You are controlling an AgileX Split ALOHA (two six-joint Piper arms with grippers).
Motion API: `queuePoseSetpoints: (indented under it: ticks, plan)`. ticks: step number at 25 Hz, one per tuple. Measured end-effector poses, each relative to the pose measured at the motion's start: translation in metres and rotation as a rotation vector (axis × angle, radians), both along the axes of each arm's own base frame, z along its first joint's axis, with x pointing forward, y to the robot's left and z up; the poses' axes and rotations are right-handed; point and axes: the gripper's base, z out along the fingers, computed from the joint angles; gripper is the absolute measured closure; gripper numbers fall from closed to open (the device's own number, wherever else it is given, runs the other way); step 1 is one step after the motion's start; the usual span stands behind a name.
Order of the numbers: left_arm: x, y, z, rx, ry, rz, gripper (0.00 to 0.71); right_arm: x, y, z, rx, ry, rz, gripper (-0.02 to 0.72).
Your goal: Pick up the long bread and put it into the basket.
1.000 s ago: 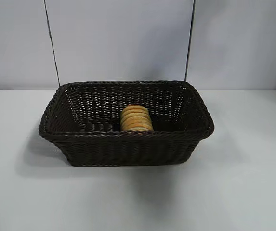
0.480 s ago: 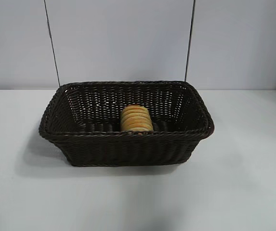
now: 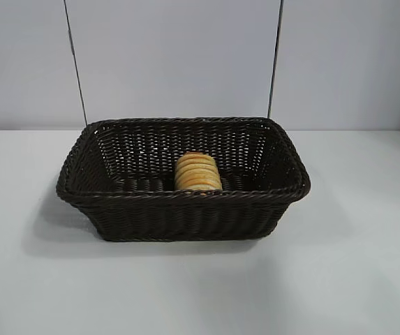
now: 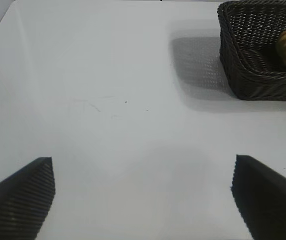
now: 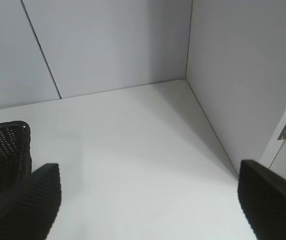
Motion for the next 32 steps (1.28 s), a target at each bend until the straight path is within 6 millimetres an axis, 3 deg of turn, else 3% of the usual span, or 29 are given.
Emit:
queuePoseSetpoints:
  ticks: [3, 14, 32]
  plan:
    - [0.000, 0.000, 0.000, 0.000, 0.000, 0.000, 0.015, -0.002, 0.000, -0.016, 0.001, 0.009, -0.001, 0.021]
    - [0.000, 0.000, 0.000, 0.000, 0.000, 0.000, 0.015, 0.032, 0.000, -0.072, 0.064, 0.211, 0.034, 0.021]
    - [0.000, 0.000, 0.000, 0.000, 0.000, 0.000, 0.015, 0.036, 0.002, -0.082, 0.075, 0.250, 0.059, 0.021]
